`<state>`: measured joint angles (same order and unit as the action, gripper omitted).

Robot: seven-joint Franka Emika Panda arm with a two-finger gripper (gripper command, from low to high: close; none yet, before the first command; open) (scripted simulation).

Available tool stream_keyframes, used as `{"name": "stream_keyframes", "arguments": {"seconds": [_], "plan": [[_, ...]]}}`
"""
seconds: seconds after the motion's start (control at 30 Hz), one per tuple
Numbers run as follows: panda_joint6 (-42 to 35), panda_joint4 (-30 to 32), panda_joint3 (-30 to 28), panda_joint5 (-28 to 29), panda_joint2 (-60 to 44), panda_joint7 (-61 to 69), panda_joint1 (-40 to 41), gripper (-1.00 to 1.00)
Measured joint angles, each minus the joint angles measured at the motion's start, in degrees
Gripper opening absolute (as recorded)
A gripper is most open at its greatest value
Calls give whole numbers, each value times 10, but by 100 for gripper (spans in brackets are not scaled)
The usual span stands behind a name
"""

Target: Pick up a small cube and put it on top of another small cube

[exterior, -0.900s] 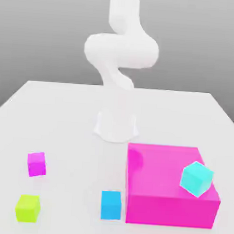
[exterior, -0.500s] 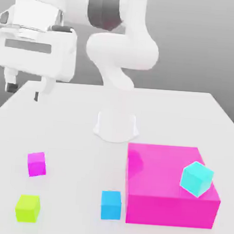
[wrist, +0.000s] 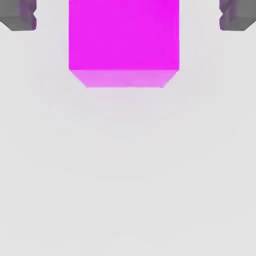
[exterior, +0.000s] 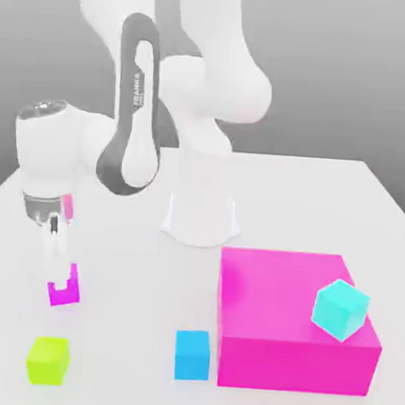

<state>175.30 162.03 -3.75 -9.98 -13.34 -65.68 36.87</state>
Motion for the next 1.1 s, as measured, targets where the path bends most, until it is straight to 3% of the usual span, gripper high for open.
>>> {"name": "stream_keyframes", "arguments": {"seconds": [0.03,0.27,0.5,0.87,1.03,1.07,1.1], "plan": [[11,-2,11,-3,-14,3,10,-100],[12,-2,14,1,-14,-1,14,-100],[-95,22,-30,89,118,-65,-6,-100],[-251,-180,35,99,72,-269,-103,-100],[-187,-205,39,101,-17,-290,-108,-100],[-176,-206,39,101,-29,-290,-108,100],[-176,-206,39,101,-29,-290,-108,100]]}}
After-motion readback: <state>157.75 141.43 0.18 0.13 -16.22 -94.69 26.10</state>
